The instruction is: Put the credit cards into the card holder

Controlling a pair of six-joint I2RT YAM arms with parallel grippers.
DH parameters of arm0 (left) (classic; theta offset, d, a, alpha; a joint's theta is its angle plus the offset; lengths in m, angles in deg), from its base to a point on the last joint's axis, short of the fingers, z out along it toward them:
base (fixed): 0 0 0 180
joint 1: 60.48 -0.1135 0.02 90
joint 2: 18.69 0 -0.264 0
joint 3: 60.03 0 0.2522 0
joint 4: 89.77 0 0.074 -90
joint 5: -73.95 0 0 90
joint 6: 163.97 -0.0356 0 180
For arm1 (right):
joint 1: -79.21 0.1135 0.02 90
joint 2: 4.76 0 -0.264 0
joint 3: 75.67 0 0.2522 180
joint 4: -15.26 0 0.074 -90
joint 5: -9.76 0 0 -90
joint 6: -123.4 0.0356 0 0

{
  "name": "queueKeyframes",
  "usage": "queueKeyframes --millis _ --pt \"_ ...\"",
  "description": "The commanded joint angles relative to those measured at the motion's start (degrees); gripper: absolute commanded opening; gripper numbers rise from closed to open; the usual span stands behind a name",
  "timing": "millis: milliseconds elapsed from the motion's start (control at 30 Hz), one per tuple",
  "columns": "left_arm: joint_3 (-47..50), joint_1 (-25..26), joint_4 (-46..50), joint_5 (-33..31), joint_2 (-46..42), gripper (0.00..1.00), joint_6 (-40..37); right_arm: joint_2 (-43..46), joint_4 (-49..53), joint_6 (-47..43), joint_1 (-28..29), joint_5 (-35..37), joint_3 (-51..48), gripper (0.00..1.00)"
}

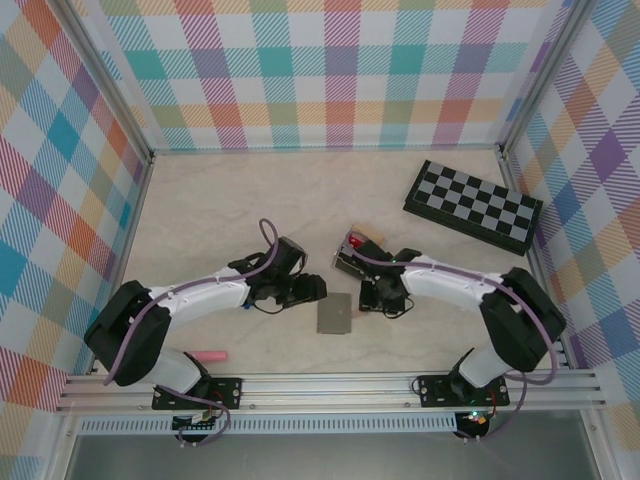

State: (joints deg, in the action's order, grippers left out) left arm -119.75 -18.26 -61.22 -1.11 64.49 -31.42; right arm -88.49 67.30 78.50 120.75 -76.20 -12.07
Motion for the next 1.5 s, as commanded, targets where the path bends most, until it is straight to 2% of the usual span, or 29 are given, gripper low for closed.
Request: queueKeyframes --millis 0,133,200,300,433,667,900,1100,1300,1467 --pt "-4.0 0.1 4.3 -3.6 -0.1 0.59 0.3 8.3 -2.3 -4.3 -8.7 -3.9 1.2 0.59" --pt "-6.7 0.0 3.8 -4.3 3.5 0.59 1.5 10.0 -6.6 -11.7 -20.6 -11.8 5.1 0.82" --pt "-8.0 -0.2 3.1 -3.7 5.7 0.59 2.1 6.1 -7.8 -15.8 -24.4 -16.3 9.1 0.88" --pt "-9.6 -0.1 2.3 -3.0 8.8 0.58 3.4 -4.1 -4.4 -19.4 -26.8 -20.1 18.7 0.90" --pt "-10.9 -0.2 0.7 -2.1 11.3 0.56 4.8 -15.7 -2.9 -20.2 -26.9 -22.3 27.7 0.90" --pt "-10.7 -0.3 -3.2 -1.2 12.2 0.53 7.3 -25.4 -2.4 -20.0 -26.9 -29.0 33.3 0.89" --pt "-10.0 -1.4 -6.6 0.0 13.5 0.52 10.2 -23.2 -4.2 -17.5 -26.9 -33.9 26.8 0.87" --pt "-10.1 -2.3 -11.2 2.0 15.1 0.58 13.2 -18.4 -7.0 -13.9 -26.9 -36.5 20.5 0.87" --pt "-10.1 -3.6 -13.9 2.4 17.1 0.58 15.4 -13.1 -13.7 -8.0 -26.3 -41.8 14.2 0.84" --pt "-10.9 -4.2 -15.2 2.6 18.9 0.52 16.4 -10.7 -12.1 -8.2 -25.1 -39.5 12.6 0.84"
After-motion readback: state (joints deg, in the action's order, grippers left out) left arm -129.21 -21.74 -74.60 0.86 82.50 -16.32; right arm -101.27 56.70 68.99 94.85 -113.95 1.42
